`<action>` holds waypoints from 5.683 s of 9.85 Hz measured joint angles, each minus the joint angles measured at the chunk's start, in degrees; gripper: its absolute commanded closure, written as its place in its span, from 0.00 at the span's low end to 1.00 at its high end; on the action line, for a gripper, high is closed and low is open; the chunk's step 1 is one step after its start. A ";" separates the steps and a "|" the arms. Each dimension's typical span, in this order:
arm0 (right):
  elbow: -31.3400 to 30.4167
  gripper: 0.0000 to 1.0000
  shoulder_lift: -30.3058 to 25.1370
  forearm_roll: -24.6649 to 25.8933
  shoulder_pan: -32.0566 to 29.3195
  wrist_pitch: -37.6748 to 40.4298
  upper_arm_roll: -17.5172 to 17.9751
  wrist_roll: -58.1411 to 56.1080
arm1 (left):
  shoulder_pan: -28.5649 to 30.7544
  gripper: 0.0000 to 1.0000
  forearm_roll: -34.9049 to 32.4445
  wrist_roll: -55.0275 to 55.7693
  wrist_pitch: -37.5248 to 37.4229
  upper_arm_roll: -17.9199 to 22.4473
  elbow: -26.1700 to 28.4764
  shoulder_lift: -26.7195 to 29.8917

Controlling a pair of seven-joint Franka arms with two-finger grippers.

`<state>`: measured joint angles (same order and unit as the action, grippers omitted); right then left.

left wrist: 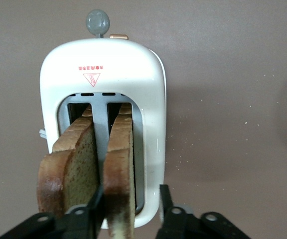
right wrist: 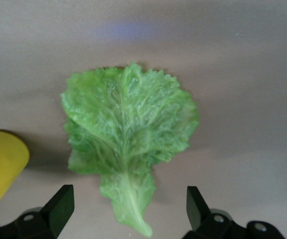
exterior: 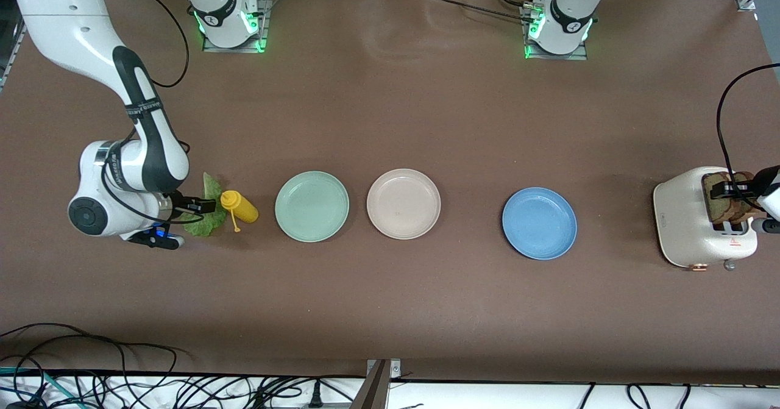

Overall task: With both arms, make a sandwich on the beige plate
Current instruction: 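Grasp the lettuce with the right gripper while the left gripper lifts bread, then lower the bread onto the beige plate and open the left gripper, then carry the lettuce with the right gripper onto the bread slice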

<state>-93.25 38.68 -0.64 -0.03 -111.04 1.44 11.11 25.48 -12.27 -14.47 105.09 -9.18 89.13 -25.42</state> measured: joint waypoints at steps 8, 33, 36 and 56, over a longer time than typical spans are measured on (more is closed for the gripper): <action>0.04 0.99 2.26 -0.22 0.01 -0.84 0.08 -0.13 | 0.93 1.00 -2.21 0.13 -10.11 -4.65 -5.95 4.98; 10.34 1.00 -19.26 -4.35 -0.66 20.86 13.43 11.70 | -25.37 0.00 56.04 2.22 8.33 -15.55 -6.97 -26.07; 10.31 1.00 -18.48 -4.35 3.89 16.57 14.05 20.98 | -22.63 0.00 54.36 -0.83 7.96 -15.45 -7.08 -26.04; 18.85 1.00 11.15 1.68 34.43 -26.92 10.16 64.89 | -11.22 0.00 7.11 12.97 -18.74 -13.60 -8.32 12.13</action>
<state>-74.41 49.84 1.04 34.40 -137.96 11.60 76.00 14.25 -5.16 -1.50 86.36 -22.78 80.81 -13.29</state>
